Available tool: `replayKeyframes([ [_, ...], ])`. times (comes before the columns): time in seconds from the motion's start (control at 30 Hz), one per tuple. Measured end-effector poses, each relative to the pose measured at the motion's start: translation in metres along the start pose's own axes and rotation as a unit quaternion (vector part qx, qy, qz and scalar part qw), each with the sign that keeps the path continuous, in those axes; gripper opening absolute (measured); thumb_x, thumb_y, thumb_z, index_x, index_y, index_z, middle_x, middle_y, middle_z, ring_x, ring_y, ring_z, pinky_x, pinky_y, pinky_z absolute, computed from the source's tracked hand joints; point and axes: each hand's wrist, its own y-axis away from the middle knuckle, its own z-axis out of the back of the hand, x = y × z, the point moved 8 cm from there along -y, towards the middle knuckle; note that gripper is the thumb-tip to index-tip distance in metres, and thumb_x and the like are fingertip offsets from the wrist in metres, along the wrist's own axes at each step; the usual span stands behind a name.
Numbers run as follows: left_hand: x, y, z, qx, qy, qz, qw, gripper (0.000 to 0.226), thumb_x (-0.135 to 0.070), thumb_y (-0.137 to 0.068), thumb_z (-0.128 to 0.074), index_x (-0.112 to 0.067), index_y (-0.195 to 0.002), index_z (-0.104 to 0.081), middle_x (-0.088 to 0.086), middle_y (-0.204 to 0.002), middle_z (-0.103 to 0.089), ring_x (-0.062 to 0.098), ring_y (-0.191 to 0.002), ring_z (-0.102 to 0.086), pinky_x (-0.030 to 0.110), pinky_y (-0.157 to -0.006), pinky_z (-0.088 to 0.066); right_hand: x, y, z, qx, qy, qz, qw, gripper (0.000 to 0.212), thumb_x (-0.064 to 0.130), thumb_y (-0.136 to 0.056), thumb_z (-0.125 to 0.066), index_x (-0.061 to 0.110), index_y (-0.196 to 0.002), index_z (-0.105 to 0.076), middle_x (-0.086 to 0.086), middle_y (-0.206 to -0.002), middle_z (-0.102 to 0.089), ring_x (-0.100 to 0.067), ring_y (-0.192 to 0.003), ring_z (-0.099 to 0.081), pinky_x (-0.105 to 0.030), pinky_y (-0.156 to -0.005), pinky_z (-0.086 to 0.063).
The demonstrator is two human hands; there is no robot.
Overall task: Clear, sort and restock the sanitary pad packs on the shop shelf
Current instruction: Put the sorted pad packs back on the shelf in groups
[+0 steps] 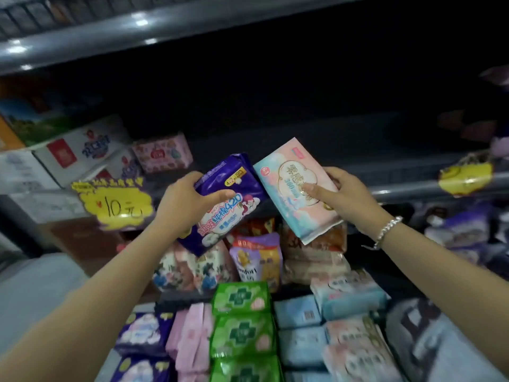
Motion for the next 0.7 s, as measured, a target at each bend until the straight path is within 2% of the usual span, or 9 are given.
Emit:
replayKeyframes([
  [0.2, 0.033, 0.062, -0.058, 0.067, 0.015, 0.045, 0.997, 0.054, -0.061, -0.07, -0.071, -0.013, -0.093, -0.06, -0.006, -0.074, -0.062, 0.009, -0.066, -0.057, 0.023, -0.057, -0.04, -0.06, 0.063, -0.004, 0.042, 0.022, -0.053, 0.997, 0.04, 0.03, -0.08, -0.075, 0.026, -0.115, -0.056, 0.012, -0.103, -0.065, -0.005, -0.086, -0.064, -0.013, -0.053, -0.048],
  [0.3, 0.052, 0.085, -0.078, 0.087, 0.016, 0.05, 0.995, 0.054, -0.06, -0.071, -0.072, -0.017, -0.101, -0.06, -0.005, -0.082, -0.065, 0.01, -0.071, -0.058, 0.02, -0.061, -0.042, -0.083, 0.081, -0.015, 0.067, 0.031, -0.075, 0.994, 0.043, 0.029, -0.08, -0.076, 0.028, -0.116, -0.053, 0.011, -0.105, -0.064, -0.005, -0.087, -0.063, -0.012, -0.052, -0.047],
  [0.37, 0.067, 0.1, -0.086, 0.105, 0.019, 0.064, 0.992, 0.049, -0.058, -0.073, -0.072, -0.019, -0.098, -0.055, -0.008, -0.078, -0.062, 0.009, -0.068, -0.057, 0.019, -0.059, -0.04, -0.094, 0.09, -0.027, 0.088, 0.041, -0.088, 0.991, 0.044, 0.028, -0.08, -0.076, 0.027, -0.116, -0.052, 0.009, -0.106, -0.063, -0.006, -0.089, -0.063, -0.013, -0.052, -0.048],
  [0.47, 0.099, 0.117, -0.092, 0.125, 0.028, 0.098, 0.987, 0.048, -0.058, -0.073, -0.071, -0.015, -0.087, -0.055, -0.001, -0.076, -0.063, 0.015, -0.069, -0.06, 0.025, -0.058, -0.042, -0.108, 0.098, -0.051, 0.109, 0.069, -0.094, 0.987, 0.046, 0.031, -0.079, -0.076, 0.025, -0.119, -0.053, 0.005, -0.11, -0.063, -0.01, -0.092, -0.064, -0.013, -0.054, -0.049],
  [0.57, 0.139, 0.131, -0.091, 0.141, 0.054, 0.145, 0.978, 0.051, -0.057, -0.074, -0.071, -0.011, -0.091, -0.057, 0.006, -0.08, -0.065, 0.021, -0.073, -0.062, 0.028, -0.061, -0.042, -0.117, 0.104, -0.081, 0.117, 0.078, -0.094, 0.986, 0.05, 0.032, -0.079, -0.077, 0.017, -0.122, -0.056, 0.002, -0.111, -0.064, -0.008, -0.09, -0.063, -0.013, -0.054, -0.049],
  [0.7, 0.212, 0.133, -0.069, 0.122, 0.08, 0.219, 0.965, 0.05, -0.056, -0.074, -0.071, -0.01, -0.091, -0.06, 0.007, -0.087, -0.067, 0.026, -0.085, -0.064, 0.035, -0.071, -0.046, -0.122, 0.109, -0.125, 0.148, 0.077, -0.096, 0.981, 0.047, 0.031, -0.078, -0.078, 0.02, -0.118, -0.056, 0.008, -0.107, -0.062, 0.0, -0.088, -0.059, -0.011, -0.051, -0.048],
])
